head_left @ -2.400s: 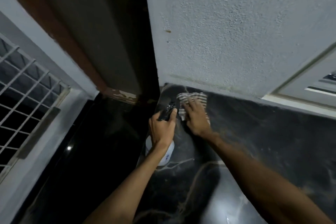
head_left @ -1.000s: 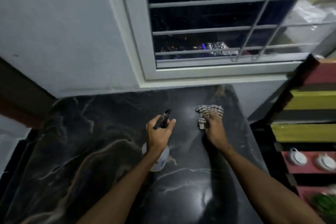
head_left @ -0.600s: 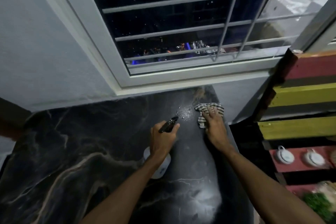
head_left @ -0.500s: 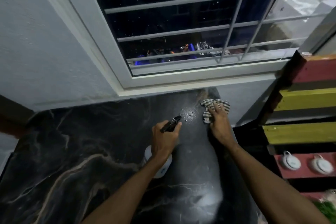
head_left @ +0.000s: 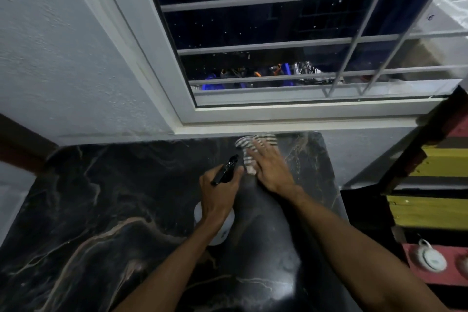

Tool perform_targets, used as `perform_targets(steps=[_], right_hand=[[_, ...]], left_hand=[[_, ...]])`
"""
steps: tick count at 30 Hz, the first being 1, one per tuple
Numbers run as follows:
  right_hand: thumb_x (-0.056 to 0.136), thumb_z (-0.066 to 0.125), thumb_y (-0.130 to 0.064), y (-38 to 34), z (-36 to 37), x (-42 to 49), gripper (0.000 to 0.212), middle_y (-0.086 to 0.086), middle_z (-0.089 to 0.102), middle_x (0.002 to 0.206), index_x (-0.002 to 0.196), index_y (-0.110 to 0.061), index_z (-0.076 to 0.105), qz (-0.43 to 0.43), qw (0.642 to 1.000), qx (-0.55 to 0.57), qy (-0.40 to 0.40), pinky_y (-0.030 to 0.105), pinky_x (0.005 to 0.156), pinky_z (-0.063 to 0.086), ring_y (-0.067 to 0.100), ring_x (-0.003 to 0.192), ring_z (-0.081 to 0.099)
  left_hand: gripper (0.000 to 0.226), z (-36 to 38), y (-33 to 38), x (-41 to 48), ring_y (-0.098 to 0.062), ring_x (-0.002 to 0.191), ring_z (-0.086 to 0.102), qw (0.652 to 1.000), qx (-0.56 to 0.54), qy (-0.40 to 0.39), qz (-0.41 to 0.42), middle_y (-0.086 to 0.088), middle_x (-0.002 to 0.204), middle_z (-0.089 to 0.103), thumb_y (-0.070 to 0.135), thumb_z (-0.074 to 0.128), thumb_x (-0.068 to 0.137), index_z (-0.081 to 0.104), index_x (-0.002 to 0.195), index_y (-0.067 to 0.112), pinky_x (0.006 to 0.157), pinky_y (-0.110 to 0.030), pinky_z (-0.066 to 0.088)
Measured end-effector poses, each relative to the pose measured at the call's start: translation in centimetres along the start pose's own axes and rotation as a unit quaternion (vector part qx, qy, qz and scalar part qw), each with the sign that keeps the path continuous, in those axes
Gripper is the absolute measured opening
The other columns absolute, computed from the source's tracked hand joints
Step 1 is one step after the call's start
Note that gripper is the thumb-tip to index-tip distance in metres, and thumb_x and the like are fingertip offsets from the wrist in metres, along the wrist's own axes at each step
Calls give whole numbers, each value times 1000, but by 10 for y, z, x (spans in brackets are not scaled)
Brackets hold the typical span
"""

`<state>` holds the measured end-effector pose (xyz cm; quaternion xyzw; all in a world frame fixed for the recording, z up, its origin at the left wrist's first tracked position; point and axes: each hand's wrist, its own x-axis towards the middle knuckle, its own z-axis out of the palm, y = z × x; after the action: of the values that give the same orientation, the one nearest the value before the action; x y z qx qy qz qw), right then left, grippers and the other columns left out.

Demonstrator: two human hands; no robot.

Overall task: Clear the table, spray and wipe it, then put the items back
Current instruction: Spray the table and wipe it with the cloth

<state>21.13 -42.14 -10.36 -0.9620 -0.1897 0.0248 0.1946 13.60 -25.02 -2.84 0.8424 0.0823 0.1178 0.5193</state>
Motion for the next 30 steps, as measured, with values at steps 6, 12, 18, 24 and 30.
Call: perform_targets(steps=[6,12,18,24,30], right_hand=[[95,50,-19,67,-33,-12,52,14,28,162,146,-14,43,259,960,0,105,51,124,18,33,151,20],[86,56,-17,34,-27,-14,62,21,31,159,146,-10,43,304,947,24,104,53,124,14,41,148,23],[91,55,-12,2,-9,-12,56,8,26,163,147,-17,46,135,990,24,45,48,124,16,34,152,20],[89,46,-21,-64,14,11,66,12,14,166,153,-18,33,110,994,-1,1,45,126,7,33,154,10],[89,55,-13,-103,28,63,62,18,21,163,149,-14,40,217,975,-15,35,49,124,14,42,150,16]], left_hand=[[57,-7,0,4,-6,42,44,1000,-2,3,9,13,43,47,16,80,87,39,50,29,45,-15,33],[57,-20,-1,1,-5,42,43,1000,-11,16,10,13,44,47,15,80,87,39,50,30,44,-17,34],[51,-43,-6,3,-4,45,43,999,-18,27,0,6,47,48,16,78,87,43,50,24,48,-24,38],[50,-89,-23,17,-5,45,46,999,0,50,0,9,46,46,12,78,86,44,51,24,48,-13,35],[43,-164,-57,46,-13,50,50,997,5,81,20,-8,49,51,6,79,85,50,54,4,46,-15,34]])
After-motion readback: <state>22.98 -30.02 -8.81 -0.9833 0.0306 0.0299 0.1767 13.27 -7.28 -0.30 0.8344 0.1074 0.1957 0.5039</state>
